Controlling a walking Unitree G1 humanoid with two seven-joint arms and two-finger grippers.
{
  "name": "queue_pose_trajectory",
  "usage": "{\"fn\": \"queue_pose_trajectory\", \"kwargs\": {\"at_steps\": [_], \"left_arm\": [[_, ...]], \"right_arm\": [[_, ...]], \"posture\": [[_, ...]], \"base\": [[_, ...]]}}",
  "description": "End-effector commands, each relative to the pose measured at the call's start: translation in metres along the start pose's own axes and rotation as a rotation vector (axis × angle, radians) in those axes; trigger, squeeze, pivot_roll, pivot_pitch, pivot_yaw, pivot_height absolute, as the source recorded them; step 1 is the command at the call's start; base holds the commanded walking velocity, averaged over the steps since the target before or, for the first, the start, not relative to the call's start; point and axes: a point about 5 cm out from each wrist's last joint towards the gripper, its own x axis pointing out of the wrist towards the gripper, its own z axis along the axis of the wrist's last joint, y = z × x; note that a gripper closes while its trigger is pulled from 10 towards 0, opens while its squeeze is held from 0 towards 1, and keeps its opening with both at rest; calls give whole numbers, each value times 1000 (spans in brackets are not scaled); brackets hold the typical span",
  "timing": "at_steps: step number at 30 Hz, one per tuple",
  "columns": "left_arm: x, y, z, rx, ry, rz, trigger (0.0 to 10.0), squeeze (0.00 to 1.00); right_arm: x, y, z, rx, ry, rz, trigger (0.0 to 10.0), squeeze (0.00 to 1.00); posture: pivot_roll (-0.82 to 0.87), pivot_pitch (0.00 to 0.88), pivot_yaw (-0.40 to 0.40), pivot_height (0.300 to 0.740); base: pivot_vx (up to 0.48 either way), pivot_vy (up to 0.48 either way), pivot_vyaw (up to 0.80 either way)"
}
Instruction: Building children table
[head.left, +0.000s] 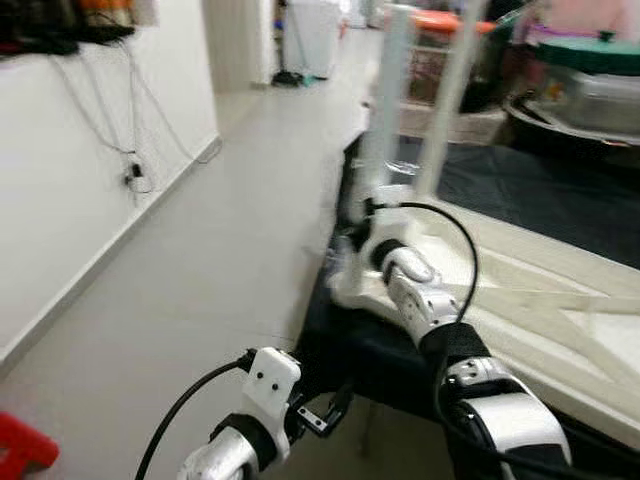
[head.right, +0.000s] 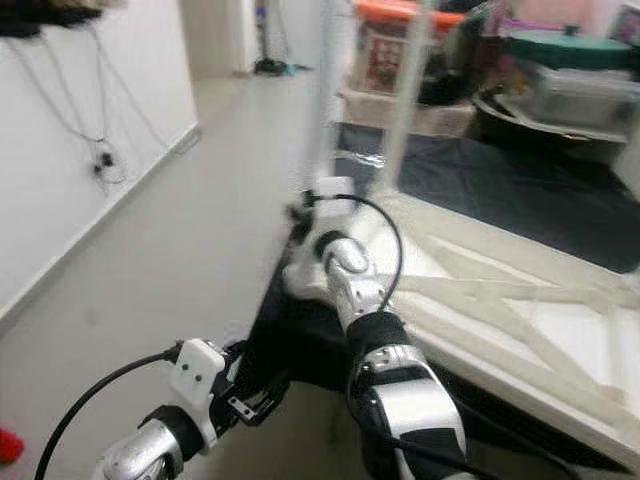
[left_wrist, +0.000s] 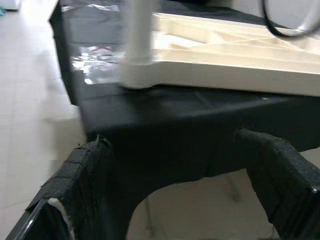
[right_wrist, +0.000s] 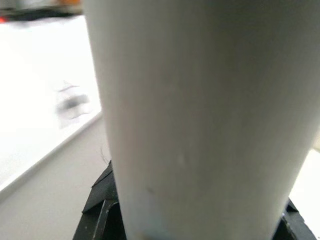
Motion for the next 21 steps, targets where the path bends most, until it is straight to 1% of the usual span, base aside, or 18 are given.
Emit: {"fn": "queue_pose_trajectory", "kwargs": {"at_steps": [1, 2, 3, 4, 5, 6, 7, 9, 10, 11, 13, 14, 15, 16, 17, 19, 20, 21], "left_arm": [[1, -1, -3, -4, 15, -9, 10000, 0], [1, -1, -3, -4, 15, -9, 10000, 0], [1, -1, -2, -3, 15, -9, 10000, 0], [1, -1, -2, -3, 15, -9, 10000, 0], [1, -1, -2, -2, 15, -9, 10000, 0], [1, -1, -2, -2, 15, -9, 10000, 0], [1, -1, -2, -2, 14, -8, 10000, 0], [1, -1, -2, -2, 14, -8, 10000, 0], [1, 0, -2, -1, 14, -7, 10000, 0], [1, 0, -2, 0, 13, -5, 10000, 0], [1, 0, -2, 0, 13, -5, 10000, 0], [1, 0, -2, 0, 12, -4, 10000, 0], [1, 0, -2, 0, 12, -4, 10000, 0], [1, 0, -2, 0, 12, -4, 10000, 0], [1, 1, -2, -1, 12, -4, 10000, 0], [1, 1, -2, -1, 12, -4, 10000, 0], [1, 1, -3, -2, 12, -4, 10000, 0], [1, 1, -3, -3, 12, -5, 10000, 0]], "right_arm": [[-10, -24, -9, 66, 14, -246, 0, 0], [-10, -24, -9, 66, 14, -246, 0, 0], [-14, -23, -7, 96, -11, -295, 0, 0], [-14, -23, -7, 96, -11, -295, 0, 0], [-17, -22, -7, 116, -23, -323, 0, 0], [-17, -22, -7, 116, -23, -323, 0, 0], [-18, -15, -8, 139, -23, -330, 0, 0], [-18, -15, -8, 139, -23, -330, 0, 0], [-17, -6, -10, 160, -15, -289, 10000, 0], [-17, 2, -10, 169, -18, -273, 10000, 0], [-17, 2, -10, 169, -18, -273, 10000, 0], [-16, 9, -9, 176, -37, -219, 10000, 1000], [-16, 9, -9, 176, -37, -219, 10000, 1000], [-16, 15, -5, 172, -66, -177, 10000, 1000], [-16, 17, 0, 168, -109, -132, 10000, 0], [-16, 17, 0, 168, -109, -132, 10000, 0], [-16, 20, 4, 178, -141, -75, 10000, 0], [-15, 21, 7, 200, -156, 29, 10000, 0]], "posture": [[136, 64, -71, 740], [136, 64, -71, 740], [135, 66, -68, 740], [135, 66, -68, 740], [135, 64, -71, 740], [135, 64, -71, 740], [137, 65, -72, 740], [137, 65, -72, 740], [136, 65, -73, 740], [136, 66, -73, 740], [136, 66, -73, 740], [134, 65, -74, 740], [134, 65, -74, 740], [133, 65, -73, 740], [129, 66, -74, 740], [129, 66, -74, 740], [127, 66, -72, 740], [128, 65, -73, 740]], "base": [[0, 0, 0], [0, 0, 0], [0, 0, 0], [0, 0, 0], [0, 0, 0], [0, 0, 0], [0, 0, 0], [0, 0, 0], [0, 0, 0], [0, 0, 0], [0, 0, 0], [0, 0, 0], [0, 0, 0], [0, 0, 0], [0, 0, 0], [0, 0, 0], [0, 0, 0], [0, 0, 0]]}}
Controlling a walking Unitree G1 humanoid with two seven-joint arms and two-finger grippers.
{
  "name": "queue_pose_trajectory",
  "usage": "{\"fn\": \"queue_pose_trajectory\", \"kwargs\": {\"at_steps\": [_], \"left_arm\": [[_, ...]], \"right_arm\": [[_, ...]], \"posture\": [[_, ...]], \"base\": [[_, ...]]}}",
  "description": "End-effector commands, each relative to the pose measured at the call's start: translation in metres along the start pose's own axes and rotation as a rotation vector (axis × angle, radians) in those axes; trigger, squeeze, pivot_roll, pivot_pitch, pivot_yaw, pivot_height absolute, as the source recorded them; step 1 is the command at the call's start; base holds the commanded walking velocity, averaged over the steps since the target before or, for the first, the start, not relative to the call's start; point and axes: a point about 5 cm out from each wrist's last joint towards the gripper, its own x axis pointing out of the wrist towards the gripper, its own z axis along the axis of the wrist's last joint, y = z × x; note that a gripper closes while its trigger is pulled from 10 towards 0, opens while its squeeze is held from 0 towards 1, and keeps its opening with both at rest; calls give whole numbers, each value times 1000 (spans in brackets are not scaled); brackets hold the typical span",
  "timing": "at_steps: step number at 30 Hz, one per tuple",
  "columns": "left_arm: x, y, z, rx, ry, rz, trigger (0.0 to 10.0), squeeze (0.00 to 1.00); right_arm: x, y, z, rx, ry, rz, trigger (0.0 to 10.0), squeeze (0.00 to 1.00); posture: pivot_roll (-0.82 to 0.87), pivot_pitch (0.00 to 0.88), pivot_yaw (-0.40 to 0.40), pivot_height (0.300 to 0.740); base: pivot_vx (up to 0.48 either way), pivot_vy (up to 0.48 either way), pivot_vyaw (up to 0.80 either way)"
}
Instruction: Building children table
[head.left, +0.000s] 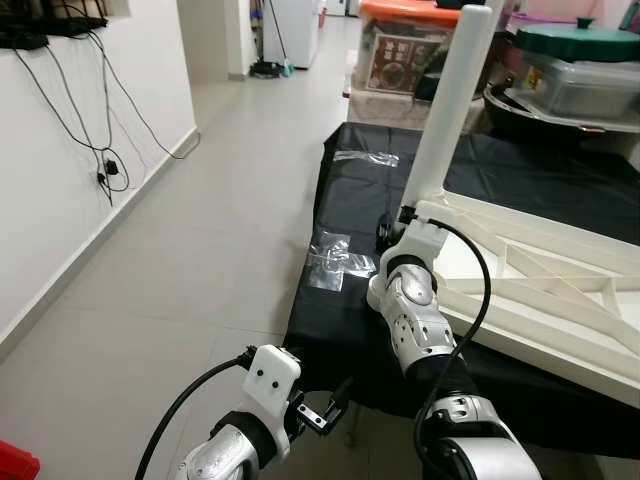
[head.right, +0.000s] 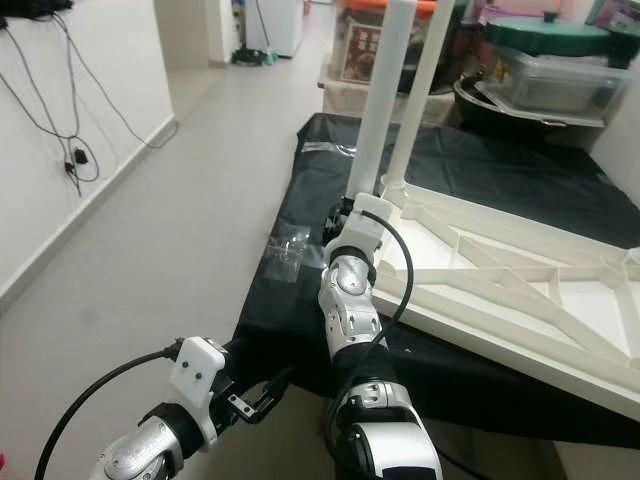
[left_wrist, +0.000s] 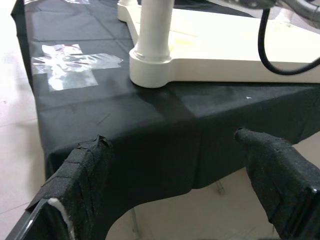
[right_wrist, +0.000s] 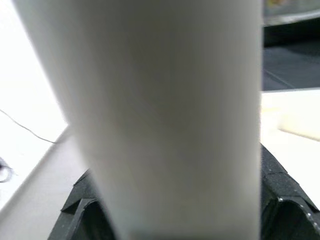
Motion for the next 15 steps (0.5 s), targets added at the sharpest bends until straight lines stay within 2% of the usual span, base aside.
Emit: {"fn": "queue_pose_trajectory", "kwargs": {"at_steps": [1, 3, 4, 7, 9, 10, 12, 13, 14, 15], "left_arm": [[0, 1, -4, -7, 17, -2, 10000, 0], [0, 0, -4, -8, 16, -2, 10000, 0], [0, 0, -4, -8, 16, -2, 10000, 0], [1, 1, -4, -7, 14, -1, 10000, 0], [1, 1, -4, -8, 12, -2, 10000, 0], [1, 1, -4, -8, 12, -2, 10000, 0], [1, 0, -4, -8, 12, -4, 10000, 0], [1, 0, -4, -8, 12, -4, 10000, 0], [1, 0, -4, -8, 12, -3, 10000, 0], [1, 0, -3, -7, 11, -2, 10000, 0]], "right_arm": [[1, 2, 5, 26, -25, 81, 10000, 0], [3, 4, 7, 69, -15, 275, 10000, 0], [3, 4, 7, 69, -15, 275, 10000, 0], [3, 6, 5, 67, 123, 621, 10000, 0], [-2, 12, 8, 75, 198, 872, 10000, 0], [-2, 12, 8, 75, 198, 872, 10000, 0], [-5, 20, 12, 77, 230, 1008, 10000, 0], [-5, 20, 12, 77, 230, 1008, 10000, 0], [-9, 28, 12, 69, 266, 1158, 10000, 0], [-12, 31, 12, 52, 279, 1223, 10000, 0]], "posture": [[128, 65, -73, 740], [130, 67, -76, 740], [130, 67, -76, 740], [127, 68, -77, 740], [122, 68, -74, 740], [122, 68, -74, 740], [127, 70, -75, 740], [127, 70, -75, 740], [131, 72, -79, 740], [131, 72, -79, 740]], "base": [[0, 0, 0], [0, 0, 0], [0, 0, 0], [0, 0, 0], [0, 0, 0], [0, 0, 0], [0, 0, 0], [0, 0, 0], [0, 0, 0], [0, 0, 0]]}}
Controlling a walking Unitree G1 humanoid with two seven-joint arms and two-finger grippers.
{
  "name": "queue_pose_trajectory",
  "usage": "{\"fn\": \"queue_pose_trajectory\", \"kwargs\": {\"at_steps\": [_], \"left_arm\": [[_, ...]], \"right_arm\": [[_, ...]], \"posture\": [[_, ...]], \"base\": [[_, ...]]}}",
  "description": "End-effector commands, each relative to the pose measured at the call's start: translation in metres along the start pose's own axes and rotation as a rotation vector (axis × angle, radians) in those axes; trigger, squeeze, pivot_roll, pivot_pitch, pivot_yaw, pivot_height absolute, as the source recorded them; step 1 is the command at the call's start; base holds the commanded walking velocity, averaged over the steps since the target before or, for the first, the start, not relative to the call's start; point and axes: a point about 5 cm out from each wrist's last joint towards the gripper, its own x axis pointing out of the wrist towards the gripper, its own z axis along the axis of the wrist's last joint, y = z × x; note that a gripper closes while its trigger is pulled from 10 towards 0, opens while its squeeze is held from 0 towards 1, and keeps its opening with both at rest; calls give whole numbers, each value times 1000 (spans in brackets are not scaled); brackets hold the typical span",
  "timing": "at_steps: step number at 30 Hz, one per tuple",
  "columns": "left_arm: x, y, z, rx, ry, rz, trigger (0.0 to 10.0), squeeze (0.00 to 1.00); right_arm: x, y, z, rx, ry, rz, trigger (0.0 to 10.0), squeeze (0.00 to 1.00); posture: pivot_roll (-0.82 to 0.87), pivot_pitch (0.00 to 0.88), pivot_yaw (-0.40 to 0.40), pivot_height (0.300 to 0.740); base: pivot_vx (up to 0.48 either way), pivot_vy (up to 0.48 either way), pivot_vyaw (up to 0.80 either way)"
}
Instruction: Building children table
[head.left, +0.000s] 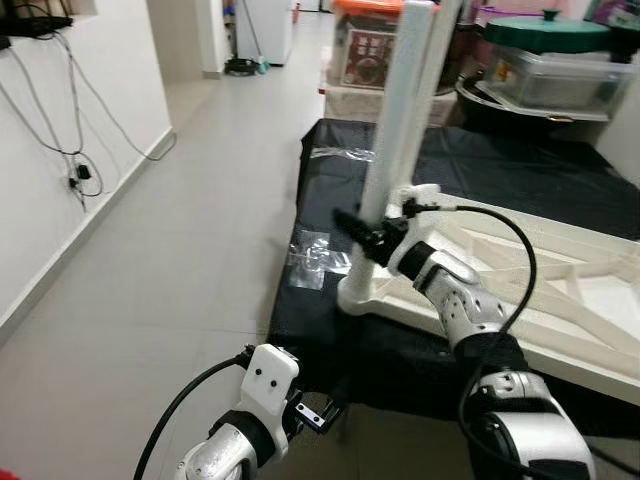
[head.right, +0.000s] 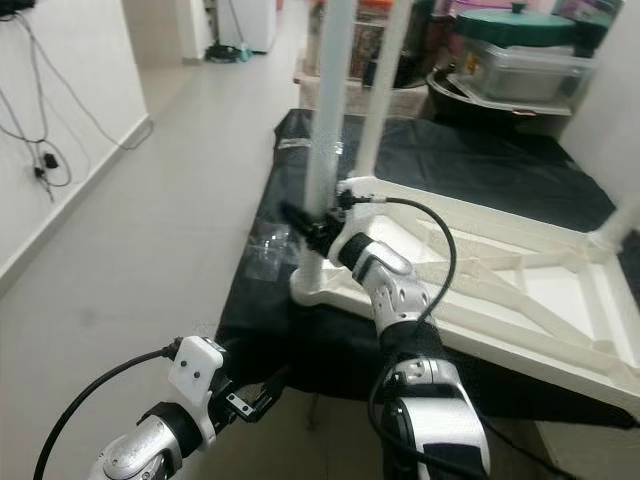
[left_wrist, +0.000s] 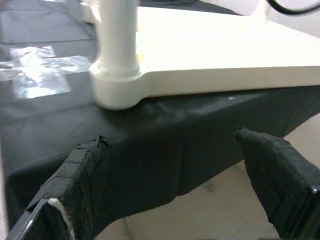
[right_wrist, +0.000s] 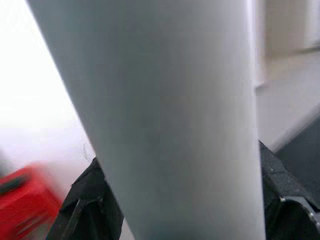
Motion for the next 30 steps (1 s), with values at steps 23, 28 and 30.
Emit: {"fn": "queue_pose_trajectory", "kwargs": {"at_steps": [23, 28, 30], "left_arm": [[-1, 0, -3, -7, 14, 5, 10000, 0], [0, 0, -4, -7, 14, 3, 10000, 0], [0, 0, -4, -7, 15, 2, 10000, 0]], "right_arm": [[38, 3, -13, -100, 116, -219, 0, 0], [25, -21, -14, -118, 104, -660, 0, 0], [18, -27, -14, -111, 80, -798, 0, 0]], "posture": [[132, 79, -77, 740], [128, 78, -76, 740], [127, 76, -74, 740]], "base": [[0, 0, 0], [0, 0, 0], [0, 0, 0]]}}
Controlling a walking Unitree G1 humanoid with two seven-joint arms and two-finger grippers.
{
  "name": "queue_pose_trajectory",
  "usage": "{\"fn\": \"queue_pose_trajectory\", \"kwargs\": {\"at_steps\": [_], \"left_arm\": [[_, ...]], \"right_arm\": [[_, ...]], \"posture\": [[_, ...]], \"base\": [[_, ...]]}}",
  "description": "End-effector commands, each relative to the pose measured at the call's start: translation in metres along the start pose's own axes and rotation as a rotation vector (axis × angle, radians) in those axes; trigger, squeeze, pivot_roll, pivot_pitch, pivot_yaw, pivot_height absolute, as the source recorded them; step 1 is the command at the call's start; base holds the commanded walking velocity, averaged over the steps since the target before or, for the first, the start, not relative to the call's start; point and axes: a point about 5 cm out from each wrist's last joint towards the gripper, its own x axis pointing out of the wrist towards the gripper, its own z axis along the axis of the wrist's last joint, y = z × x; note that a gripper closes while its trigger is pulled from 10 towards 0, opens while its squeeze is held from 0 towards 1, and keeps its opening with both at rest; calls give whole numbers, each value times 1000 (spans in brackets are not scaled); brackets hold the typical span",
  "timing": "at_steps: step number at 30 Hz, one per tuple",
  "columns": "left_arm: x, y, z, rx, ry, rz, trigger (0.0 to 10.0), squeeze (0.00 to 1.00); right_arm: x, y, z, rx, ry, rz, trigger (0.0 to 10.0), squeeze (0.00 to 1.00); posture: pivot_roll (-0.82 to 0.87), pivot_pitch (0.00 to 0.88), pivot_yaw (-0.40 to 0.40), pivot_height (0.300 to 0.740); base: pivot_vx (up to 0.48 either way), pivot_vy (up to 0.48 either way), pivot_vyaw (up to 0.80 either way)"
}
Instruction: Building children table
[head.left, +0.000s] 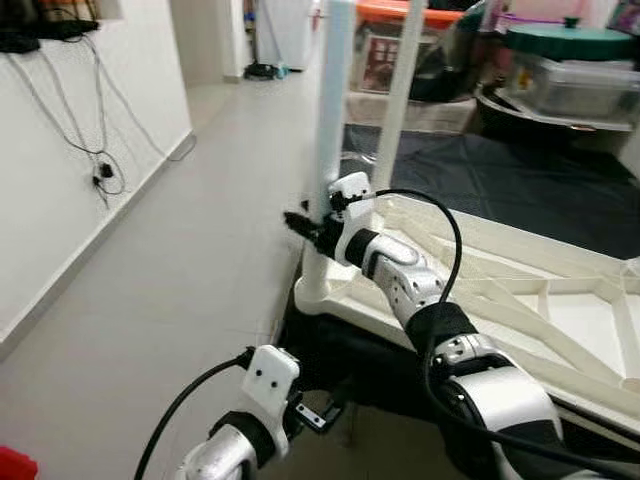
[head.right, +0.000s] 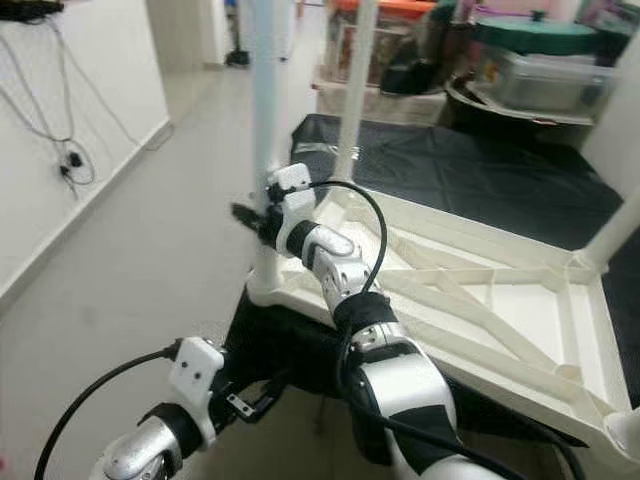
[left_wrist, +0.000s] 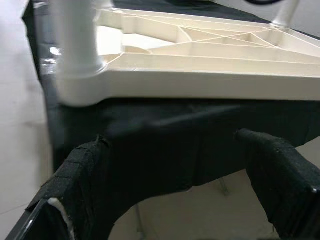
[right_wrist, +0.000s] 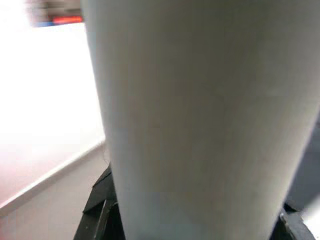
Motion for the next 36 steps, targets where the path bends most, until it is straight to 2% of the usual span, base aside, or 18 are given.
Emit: {"fn": "queue_pose_trajectory", "kwargs": {"at_steps": [1, 3, 4, 5, 9, 10, 11, 12, 13, 15, 21, 22, 26, 28, 31, 36], "left_arm": [[0, 0, -3, -6, 14, -2, 10000, 0], [0, 0, -3, -5, 13, 0, 10000, 0], [0, 0, -3, -5, 13, 0, 10000, 0], [1, 0, -3, -4, 13, 2, 10000, 0], [1, 0, -3, -4, 13, 2, 10000, 0], [1, 0, -4, -4, 13, 3, 10000, 0], [1, 0, -4, -3, 13, 3, 10000, 0], [1, 0, -4, -3, 12, 3, 10000, 0], [2, 1, -4, -3, 12, 4, 10000, 0], [2, 1, -4, -3, 12, 5, 10000, 0], [2, 1, -4, -2, 11, 8, 10000, 0], [2, 2, -4, 0, 12, 9, 10000, 0], [3, 4, -5, 3, 19, 12, 10000, 0], [3, 4, -5, 3, 20, 13, 10000, 0], [5, 6, -7, 3, 31, 14, 10000, 0], [6, 8, -8, 6, 39, 16, 10000, 0]], "right_arm": [[-10, -32, -17, 38, 61, -273, 0, 0], [-16, -38, -22, 97, 49, -431, 0, 0], [-16, -38, -22, 97, 49, -431, 0, 0], [-19, -33, -26, 164, 30, -539, 0, 0], [-20, -30, -27, 185, 24, -570, 0, 0], [-19, -25, -27, 203, 16, -573, 0, 0], [-16, -18, -27, 212, 10, -552, 10000, 0], [-15, -13, -26, 215, 7, -536, 10000, 0], [-14, -8, -24, 201, -15, -493, 10000, 1000], [-13, -3, -22, 178, -40, -472, 10000, 1000], [-15, -1, -21, 198, -74, -459, 10000, 1000], [-18, -1, -20, 200, -111, -437, 10000, 0], [-36, 1, -24, 173, -191, -329, 10000, 0], [-40, 3, -26, 166, -193, -303, 10000, 0], [-55, 5, -40, 169, -184, -240, 10000, 0], [-66, 5, -52, 151, -169, -213, 10000, 0]], "posture": [[128, 77, -76, 740], [131, 76, -79, 740], [131, 76, -79, 740], [129, 76, -79, 740], [129, 76, -79, 740], [128, 74, -80, 740], [129, 72, -82, 740], [129, 72, -82, 740], [128, 71, -82, 740], [128, 71, -82, 740], [126, 68, -84, 740], [124, 65, -82, 740], [118, 57, -79, 740], [117, 56, -78, 740], [110, 51, -74, 740], [110, 46, -71, 740]], "base": [[0, 0, 0], [0, 0, 0], [0, 0, 0], [0, 0, 0], [0, 0, 0], [0, 0, 0], [0, 0, 0], [0, 0, 0], [0, 0, 0], [0, 0, 0], [0, 0, 0], [0, 0, 0], [0, 0, 0], [0, 0, 0], [0, 0, 0], [0, 0, 0]]}}
